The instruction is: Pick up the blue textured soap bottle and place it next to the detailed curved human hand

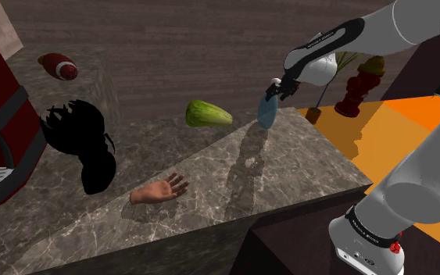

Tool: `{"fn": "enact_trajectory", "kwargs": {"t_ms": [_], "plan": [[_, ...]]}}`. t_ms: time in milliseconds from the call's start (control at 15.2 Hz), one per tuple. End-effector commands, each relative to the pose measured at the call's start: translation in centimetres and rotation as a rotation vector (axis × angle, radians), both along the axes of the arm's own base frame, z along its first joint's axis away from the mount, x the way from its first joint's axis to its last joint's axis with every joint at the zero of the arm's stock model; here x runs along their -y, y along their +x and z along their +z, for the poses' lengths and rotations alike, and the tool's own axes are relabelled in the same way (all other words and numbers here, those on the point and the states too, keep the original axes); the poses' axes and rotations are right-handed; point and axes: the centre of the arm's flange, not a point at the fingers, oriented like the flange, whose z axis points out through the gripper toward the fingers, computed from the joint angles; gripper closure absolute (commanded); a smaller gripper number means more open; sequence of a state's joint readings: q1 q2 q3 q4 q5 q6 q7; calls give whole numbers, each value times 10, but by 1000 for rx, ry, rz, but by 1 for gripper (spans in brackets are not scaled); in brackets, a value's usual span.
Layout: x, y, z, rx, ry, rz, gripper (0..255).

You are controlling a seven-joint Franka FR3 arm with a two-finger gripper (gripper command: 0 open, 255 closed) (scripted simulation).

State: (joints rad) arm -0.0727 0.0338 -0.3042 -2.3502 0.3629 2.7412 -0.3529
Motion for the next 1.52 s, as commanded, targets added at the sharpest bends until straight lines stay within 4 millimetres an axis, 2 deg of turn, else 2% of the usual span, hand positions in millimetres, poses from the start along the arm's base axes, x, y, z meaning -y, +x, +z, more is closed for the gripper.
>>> {"fn": "enact_trajectory", "kwargs": {"t_ms": [0, 528, 594, 1188, 1452], "plan": [[0, 4, -9, 0, 0, 0, 0], [0, 5, -12, 0, 0, 0, 0], [0, 5, -12, 0, 0, 0, 255], [0, 6, -12, 0, 0, 0, 255], [0, 6, 9, 0, 0, 0, 255]]}}
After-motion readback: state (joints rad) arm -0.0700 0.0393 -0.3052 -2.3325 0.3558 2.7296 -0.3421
